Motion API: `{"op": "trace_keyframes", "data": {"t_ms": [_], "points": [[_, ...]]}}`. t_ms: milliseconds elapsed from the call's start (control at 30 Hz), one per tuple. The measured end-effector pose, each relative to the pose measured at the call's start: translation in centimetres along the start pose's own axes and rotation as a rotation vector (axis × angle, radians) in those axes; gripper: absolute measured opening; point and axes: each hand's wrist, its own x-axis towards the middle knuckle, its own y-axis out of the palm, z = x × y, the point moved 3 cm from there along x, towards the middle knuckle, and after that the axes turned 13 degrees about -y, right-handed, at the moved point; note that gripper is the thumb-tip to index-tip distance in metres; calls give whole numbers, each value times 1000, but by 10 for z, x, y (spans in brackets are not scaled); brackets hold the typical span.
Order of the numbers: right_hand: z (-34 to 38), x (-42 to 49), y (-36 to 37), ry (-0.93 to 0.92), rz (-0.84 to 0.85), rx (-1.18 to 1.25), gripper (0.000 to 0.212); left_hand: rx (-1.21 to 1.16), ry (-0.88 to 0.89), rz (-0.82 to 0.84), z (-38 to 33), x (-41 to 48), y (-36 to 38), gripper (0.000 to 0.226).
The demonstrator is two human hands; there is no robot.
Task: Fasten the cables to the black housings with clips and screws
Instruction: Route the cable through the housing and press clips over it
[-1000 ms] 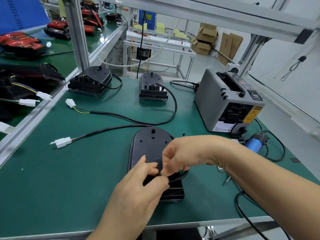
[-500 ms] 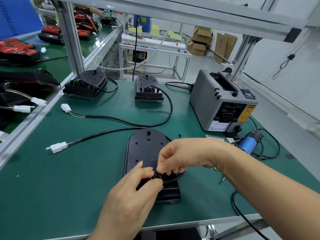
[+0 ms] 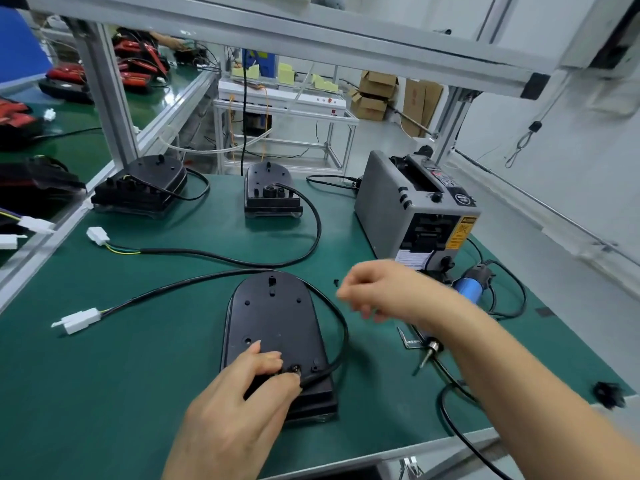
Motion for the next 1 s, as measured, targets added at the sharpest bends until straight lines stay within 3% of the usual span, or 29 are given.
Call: {"op": "trace_keyframes", "data": {"t_ms": [67,167,267,400,467,633,833,1000], "points": [[-24,-4,-42,103,-173,-173,17,6,1,0,-1,1,0,5],[-72,-18,-95,342,-218,-515,28,6,8,-19,-1,2,0,5],[-121,-33,-117,575,-287,-311,40,6,26,-32,0,1,0,6],[-140,-38,-110,677,-303,77,49,15,46,-28,0,2,0,8],[-141,-37,-104,677,-328,244,50,28,53,-30,0,1,1,8],[-153,-38,-100,636,-368,264,43,55,33,-42,1,1,2,18],[-163,-52,-99,538,-508,536,34,4,40,-17,0,2,1,8],[-157,-61,-93,313,-697,959,46,1,37,-15,1,3,2,7]]}}
